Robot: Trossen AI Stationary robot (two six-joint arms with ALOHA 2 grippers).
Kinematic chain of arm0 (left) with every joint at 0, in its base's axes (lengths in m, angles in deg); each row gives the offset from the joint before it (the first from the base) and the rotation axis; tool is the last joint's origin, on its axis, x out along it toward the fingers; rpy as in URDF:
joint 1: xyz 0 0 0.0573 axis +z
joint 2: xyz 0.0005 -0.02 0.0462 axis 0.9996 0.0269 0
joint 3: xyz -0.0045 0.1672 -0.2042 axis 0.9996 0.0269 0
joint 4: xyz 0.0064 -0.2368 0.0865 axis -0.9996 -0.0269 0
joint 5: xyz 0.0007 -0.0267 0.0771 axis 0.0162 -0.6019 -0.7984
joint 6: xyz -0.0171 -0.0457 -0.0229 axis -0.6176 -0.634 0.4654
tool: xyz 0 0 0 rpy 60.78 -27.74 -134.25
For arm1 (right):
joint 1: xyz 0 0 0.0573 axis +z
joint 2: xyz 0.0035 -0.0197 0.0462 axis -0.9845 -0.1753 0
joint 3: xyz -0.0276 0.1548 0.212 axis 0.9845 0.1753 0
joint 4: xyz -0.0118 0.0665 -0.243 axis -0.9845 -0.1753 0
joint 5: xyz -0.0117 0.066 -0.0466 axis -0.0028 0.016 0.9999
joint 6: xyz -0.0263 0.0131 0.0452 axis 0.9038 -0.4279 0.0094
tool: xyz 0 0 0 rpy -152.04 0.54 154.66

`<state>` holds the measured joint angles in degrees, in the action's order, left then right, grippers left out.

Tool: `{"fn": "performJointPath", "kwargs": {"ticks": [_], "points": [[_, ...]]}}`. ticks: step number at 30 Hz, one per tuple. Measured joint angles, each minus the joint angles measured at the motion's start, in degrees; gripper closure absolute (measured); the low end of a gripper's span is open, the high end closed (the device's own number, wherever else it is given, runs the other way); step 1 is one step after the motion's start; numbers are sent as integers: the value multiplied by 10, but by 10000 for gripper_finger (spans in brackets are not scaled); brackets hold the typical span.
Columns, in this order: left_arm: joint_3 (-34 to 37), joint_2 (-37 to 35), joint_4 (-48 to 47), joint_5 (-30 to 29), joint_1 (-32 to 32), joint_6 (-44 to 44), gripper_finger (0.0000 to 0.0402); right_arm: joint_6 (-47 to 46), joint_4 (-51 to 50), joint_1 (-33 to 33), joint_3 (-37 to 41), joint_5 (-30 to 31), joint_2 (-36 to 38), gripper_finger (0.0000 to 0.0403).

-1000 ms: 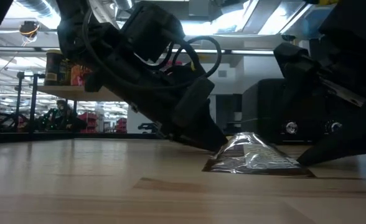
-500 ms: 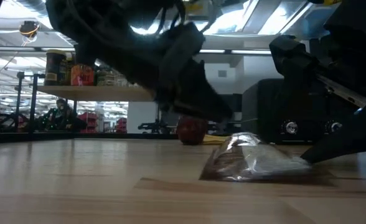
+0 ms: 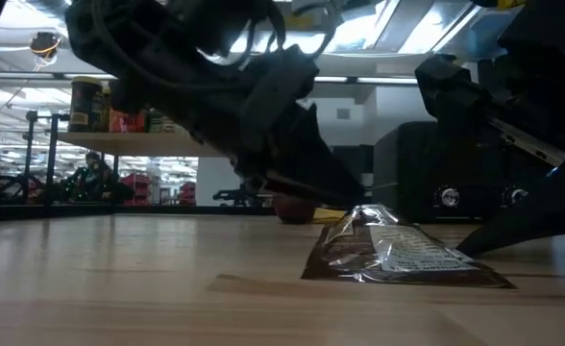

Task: Shelf spices
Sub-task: Put the orange seasoning bag aligned with the other orange seasoning bag on the shelf

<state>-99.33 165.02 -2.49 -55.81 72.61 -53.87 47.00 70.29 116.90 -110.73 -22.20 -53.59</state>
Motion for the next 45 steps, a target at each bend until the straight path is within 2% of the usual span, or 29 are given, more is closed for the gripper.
{"fn": "performJointPath", "kwargs": {"ticks": [10,16,28,36,40,45], "points": [[0,20,28,-3,-3,10,233,0,4,0,0,-1,0,166],[-1,51,40,-3,14,-29,233,12,20,-5,0,-14,0,166],[-1,57,55,-4,17,-34,233,62,92,-45,1,-49,-3,166],[0,58,55,-3,16,-35,233,62,116,-72,1,-46,-3,168],[0,58,54,-3,16,-35,233,61,124,-83,1,-55,-3,198],[0,58,54,-3,16,-37,233,6,123,-85,1,-79,-3,291]]}}
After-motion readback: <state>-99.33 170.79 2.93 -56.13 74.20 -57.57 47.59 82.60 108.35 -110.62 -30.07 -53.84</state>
